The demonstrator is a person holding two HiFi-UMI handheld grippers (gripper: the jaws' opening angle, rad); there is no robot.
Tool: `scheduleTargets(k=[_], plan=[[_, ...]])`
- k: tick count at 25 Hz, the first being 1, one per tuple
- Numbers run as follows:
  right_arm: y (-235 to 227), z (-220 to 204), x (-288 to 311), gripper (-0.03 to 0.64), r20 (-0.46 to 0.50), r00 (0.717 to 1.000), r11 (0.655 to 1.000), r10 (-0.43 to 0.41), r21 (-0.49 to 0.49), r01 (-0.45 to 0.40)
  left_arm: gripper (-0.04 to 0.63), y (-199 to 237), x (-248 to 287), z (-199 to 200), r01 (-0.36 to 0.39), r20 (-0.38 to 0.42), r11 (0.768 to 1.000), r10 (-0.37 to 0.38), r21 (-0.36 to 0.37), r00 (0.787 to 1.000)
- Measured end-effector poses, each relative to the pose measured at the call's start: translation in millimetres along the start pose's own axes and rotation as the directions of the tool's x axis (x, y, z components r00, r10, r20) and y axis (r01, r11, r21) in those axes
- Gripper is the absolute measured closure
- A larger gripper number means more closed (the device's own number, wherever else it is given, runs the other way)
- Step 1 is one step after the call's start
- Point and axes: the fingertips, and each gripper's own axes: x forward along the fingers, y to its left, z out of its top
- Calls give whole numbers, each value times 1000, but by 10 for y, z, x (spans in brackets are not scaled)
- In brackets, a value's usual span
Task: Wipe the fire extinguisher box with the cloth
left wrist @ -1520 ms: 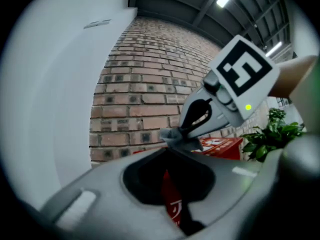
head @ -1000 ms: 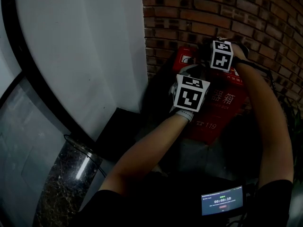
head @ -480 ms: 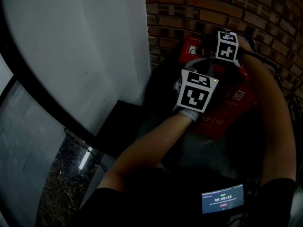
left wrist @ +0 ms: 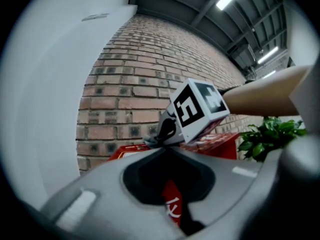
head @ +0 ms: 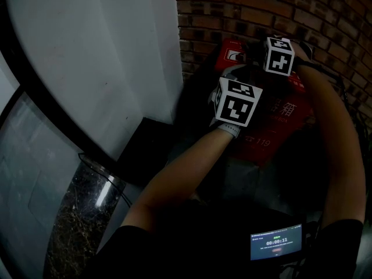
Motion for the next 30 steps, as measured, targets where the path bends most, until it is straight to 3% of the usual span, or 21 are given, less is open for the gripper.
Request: scheduleTargets(k=[2,7,12,20,27,30], plan=[[92,44,-94,586,16,1000,1000,15,-7,-15,594,-24,-32,-1,-8,1,1000,8,25,1000],[249,145,-337,586,57,998,1000,22,-20,-21,594,-61,-114,-36,5,-13,1000,-5,-27,1000],[425,226,-547,586,83,996,999,44,-26,-42,594,-86,-199,-109,-16,-37,1000,16,-19,999],[620,344,-874,586,139,988,998,67,-28,-64,594,-146,-299,-9,-34,-45,999,35,11,998],[819,443,-1135,584,188,972,990,141,-29,-138,594,-288,-385,88,-33,-43,999,34,16,999],[759,374,-1206,584,182,975,992,128,-21,-126,594,-381,-385,163,-13,-35,1000,13,-2,999]])
